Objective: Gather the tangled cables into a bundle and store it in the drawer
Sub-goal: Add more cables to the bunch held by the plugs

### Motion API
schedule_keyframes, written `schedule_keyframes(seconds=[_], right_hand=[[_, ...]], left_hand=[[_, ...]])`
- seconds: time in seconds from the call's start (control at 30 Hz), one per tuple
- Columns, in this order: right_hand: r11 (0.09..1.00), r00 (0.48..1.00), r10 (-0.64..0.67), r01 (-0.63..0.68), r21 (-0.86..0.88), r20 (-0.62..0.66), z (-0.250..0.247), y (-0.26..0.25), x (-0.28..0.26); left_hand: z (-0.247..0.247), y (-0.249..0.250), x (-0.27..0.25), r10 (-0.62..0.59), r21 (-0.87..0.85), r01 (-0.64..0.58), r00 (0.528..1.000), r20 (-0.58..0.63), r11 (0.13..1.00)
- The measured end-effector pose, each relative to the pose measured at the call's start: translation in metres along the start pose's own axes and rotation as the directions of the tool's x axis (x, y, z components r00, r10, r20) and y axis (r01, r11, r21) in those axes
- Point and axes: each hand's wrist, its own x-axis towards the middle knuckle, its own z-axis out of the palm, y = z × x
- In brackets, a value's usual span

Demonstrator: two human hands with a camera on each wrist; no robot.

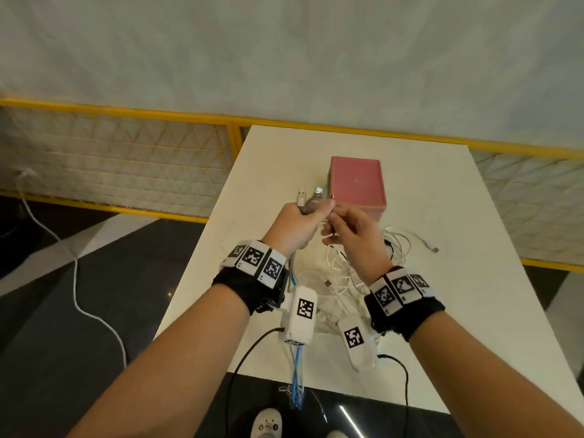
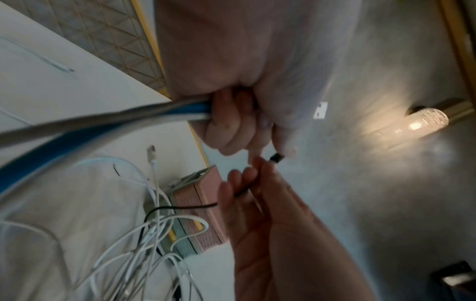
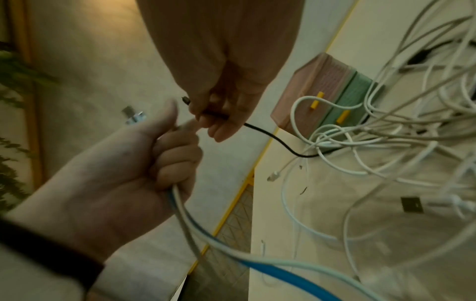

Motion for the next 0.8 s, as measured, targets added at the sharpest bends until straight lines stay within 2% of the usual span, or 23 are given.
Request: schedule_keyframes(seconds=[0.07,0.13,0.2,0.27,0.37,0.47,0.57,0.63,0.7,0.8], right_hand=[[0.999,0.999,-0.048,0.048,-0.011,0.004,-0.006,-0.007,-0.005],[0.996,0.996,-0.077,0.079,-0.051,0.044,-0.014,-0.010,-0.009],[0.993,0.995,-0.057,0.065,-0.102,0.081,-0.021,-0.009,-0.009],[0.991,0.994,-0.064,0.074,-0.113,0.092,-0.026,-0.009,-0.010],[0.991,0.984,-0.104,0.115,-0.068,0.146,-0.026,-0.015,-0.012],[0.987,0.969,-0.109,0.132,-0.091,0.224,-0.024,-0.017,-0.012],[0.980,0.963,-0.108,0.145,-0.137,0.245,-0.025,-0.013,-0.005],[0.950,0.960,-0.109,0.177,-0.257,0.258,-0.029,-0.006,0.002],[0.883,0.951,-0.111,0.228,-0.410,0.289,-0.034,0.007,0.006],[0.839,0.953,-0.100,0.236,-0.491,0.287,-0.040,0.018,0.009]], left_hand=[[0.010,0.010,-0.004,0.118,0.060,-0.118,0.993,0.004,0.991],[0.018,0.020,-0.007,0.198,0.022,-0.197,0.978,-0.060,0.980],[0.024,0.026,-0.010,0.210,-0.056,-0.215,0.973,-0.092,0.975],[0.028,0.026,-0.011,0.200,-0.076,-0.204,0.978,-0.058,0.976],[0.029,0.027,-0.008,0.241,-0.024,-0.241,0.970,-0.024,0.970],[0.029,0.033,-0.005,0.291,0.039,-0.289,0.953,-0.083,0.957],[0.025,0.039,-0.005,0.381,0.007,-0.382,0.918,-0.111,0.924],[0.018,0.046,-0.008,0.430,-0.060,-0.443,0.889,-0.157,0.895],[0.008,0.057,-0.011,0.445,-0.123,-0.479,0.866,-0.229,0.869],[-0.009,0.073,-0.016,0.429,-0.226,-0.499,0.854,-0.295,0.837]])
